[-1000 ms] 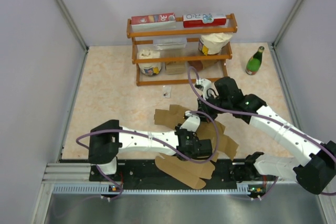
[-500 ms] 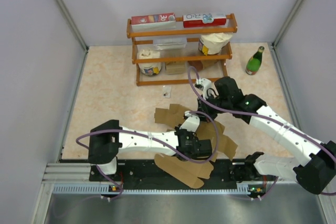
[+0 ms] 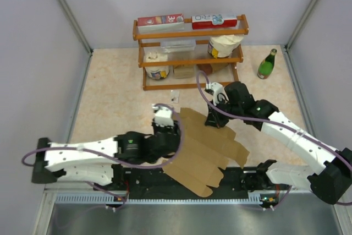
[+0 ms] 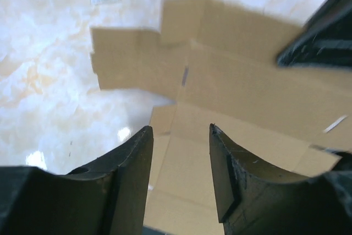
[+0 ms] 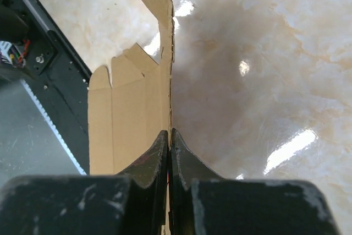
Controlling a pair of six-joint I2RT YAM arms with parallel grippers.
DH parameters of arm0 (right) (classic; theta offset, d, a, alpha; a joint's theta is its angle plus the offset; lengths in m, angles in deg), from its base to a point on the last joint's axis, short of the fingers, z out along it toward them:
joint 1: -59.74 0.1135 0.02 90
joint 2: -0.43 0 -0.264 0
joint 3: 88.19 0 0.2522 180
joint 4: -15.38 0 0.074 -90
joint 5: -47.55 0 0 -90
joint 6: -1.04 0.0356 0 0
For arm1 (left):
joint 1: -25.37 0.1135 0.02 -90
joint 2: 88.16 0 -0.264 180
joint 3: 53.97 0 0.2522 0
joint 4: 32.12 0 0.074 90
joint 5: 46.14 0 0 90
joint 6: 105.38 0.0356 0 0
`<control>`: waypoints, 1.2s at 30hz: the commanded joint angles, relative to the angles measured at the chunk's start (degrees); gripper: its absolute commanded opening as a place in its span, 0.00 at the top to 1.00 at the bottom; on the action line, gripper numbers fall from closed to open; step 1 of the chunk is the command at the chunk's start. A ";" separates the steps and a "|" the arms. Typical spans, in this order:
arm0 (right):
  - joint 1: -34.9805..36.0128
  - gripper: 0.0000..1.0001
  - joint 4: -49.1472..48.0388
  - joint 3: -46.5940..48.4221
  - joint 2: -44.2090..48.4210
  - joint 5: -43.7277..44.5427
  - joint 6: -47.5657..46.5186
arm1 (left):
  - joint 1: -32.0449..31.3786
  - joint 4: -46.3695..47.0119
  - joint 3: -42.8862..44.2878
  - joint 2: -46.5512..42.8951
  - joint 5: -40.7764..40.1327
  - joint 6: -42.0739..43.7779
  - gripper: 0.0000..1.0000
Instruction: Fold the paper box
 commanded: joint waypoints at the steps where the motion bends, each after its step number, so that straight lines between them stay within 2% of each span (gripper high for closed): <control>1: 0.63 1.00 -2.74 -0.75 2.06 4.52 -0.41 | 6.71 20.52 -11.72 -17.29 1.55 11.94 0.49; 4: 0.72 1.00 -3.80 -1.19 3.55 6.45 -0.06 | 17.42 23.97 -16.13 -23.46 9.53 13.98 0.48; 7: 0.98 1.00 -5.90 -3.03 5.48 7.17 -1.46 | 22.81 23.72 -16.76 -24.97 13.42 16.44 0.49; 16: 3.62 1.00 -23.73 -14.54 9.19 13.14 -11.29 | 27.30 25.11 -16.31 -20.93 15.62 19.08 0.49; 18: 3.62 1.00 -24.28 -14.73 7.79 13.49 -13.23 | 29.58 27.04 -17.72 -21.01 17.11 19.17 0.49; 22: 4.50 1.00 -23.66 -12.88 5.67 19.89 -14.56 | 35.81 30.65 -20.44 -21.63 22.73 19.78 0.49; 24: 4.50 1.00 -24.98 -12.36 5.23 25.07 -12.29 | 38.54 32.05 -21.15 -21.63 25.19 20.31 0.50; 26: 4.50 1.00 -26.29 -12.35 5.14 26.68 -11.57 | 40.57 33.02 -21.41 -21.02 26.96 20.75 0.50; 31: 4.50 1.00 -33.77 -16.83 6.20 31.78 -6.30 | 42.51 34.35 -21.33 -19.09 30.39 21.10 0.51; 36: 4.50 1.00 -29.83 -13.76 1.46 29.85 -13.05 | 43.39 36.01 -22.03 -17.76 31.09 21.45 0.52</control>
